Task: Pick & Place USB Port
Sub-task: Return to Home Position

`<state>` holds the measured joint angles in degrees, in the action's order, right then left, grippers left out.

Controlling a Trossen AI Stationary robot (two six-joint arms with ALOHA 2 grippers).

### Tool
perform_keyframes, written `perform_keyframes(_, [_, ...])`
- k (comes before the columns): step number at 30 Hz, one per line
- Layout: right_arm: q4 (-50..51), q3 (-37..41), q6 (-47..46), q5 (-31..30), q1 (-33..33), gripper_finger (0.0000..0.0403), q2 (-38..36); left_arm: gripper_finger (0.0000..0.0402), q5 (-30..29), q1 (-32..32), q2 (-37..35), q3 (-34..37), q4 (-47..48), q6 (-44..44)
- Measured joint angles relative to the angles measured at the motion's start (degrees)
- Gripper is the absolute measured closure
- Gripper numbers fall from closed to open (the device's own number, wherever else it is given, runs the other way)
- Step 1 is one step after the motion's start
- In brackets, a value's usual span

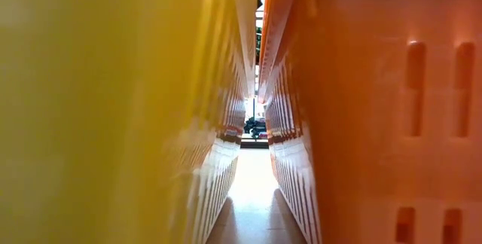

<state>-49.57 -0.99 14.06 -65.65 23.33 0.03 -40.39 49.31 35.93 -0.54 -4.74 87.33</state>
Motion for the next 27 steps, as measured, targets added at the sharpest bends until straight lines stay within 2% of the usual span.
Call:
perform_keyframes(9, [1.16,0.02,-0.02,-5.88,-7.97,0.0225,-0.02,0.0376,3.83,-6.55,-12.4,0.07,-0.82,0.56])
perform_keyframes(19, [1.23,0.02,-0.02,-6.24,-21.87,0.0225,-0.02,0.0376,3.71,-20.24,-24.24,0.07,-0.91,0.56])
perform_keyframes(23, [1.25,0.02,-0.01,-6.08,-23.75,0.0225,-0.02,0.0376,3.63,-25.83,-28.93,0.09,-0.91,0.56])
perform_keyframes(27, [1.26,0.04,0.0,-6.05,-22.36,0.0225,-0.02,0.0376,3.6,-30.76,-32.51,0.09,-0.93,0.56])
